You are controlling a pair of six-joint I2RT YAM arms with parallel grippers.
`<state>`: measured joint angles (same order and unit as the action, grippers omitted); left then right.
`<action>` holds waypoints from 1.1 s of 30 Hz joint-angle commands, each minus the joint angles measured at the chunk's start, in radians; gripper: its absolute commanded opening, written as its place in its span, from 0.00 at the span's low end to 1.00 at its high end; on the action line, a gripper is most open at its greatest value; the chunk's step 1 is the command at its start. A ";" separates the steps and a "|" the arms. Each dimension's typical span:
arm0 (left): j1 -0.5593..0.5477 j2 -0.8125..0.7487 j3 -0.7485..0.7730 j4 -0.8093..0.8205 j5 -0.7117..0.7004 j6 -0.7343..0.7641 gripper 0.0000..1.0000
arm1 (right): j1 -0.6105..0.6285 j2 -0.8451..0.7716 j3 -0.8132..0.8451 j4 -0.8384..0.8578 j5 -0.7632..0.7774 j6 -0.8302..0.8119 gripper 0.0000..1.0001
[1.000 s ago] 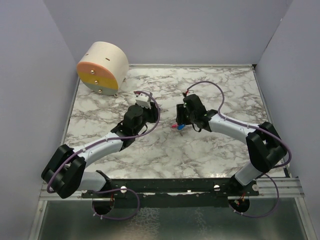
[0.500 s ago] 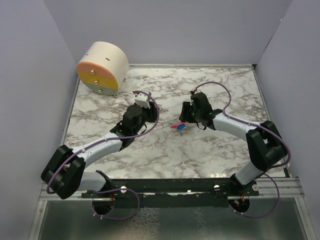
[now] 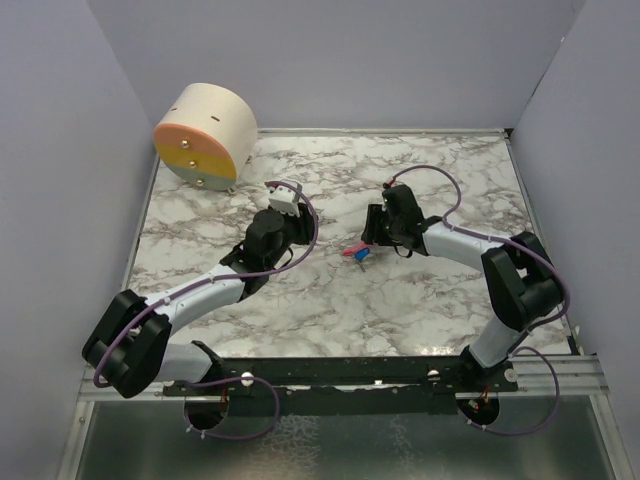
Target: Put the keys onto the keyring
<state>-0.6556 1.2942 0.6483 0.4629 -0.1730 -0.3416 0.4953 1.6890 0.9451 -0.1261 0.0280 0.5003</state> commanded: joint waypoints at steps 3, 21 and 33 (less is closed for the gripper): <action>0.005 0.012 0.000 0.023 0.003 0.008 0.36 | -0.001 0.038 0.038 0.025 0.022 -0.008 0.52; 0.009 0.026 0.004 0.025 0.002 0.007 0.36 | -0.035 0.089 0.034 0.074 -0.003 -0.004 0.36; 0.009 0.042 0.013 0.025 0.013 -0.002 0.36 | -0.035 -0.011 -0.003 0.146 -0.017 -0.039 0.02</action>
<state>-0.6537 1.3270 0.6487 0.4629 -0.1726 -0.3420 0.4625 1.7584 0.9619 -0.0628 0.0296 0.4923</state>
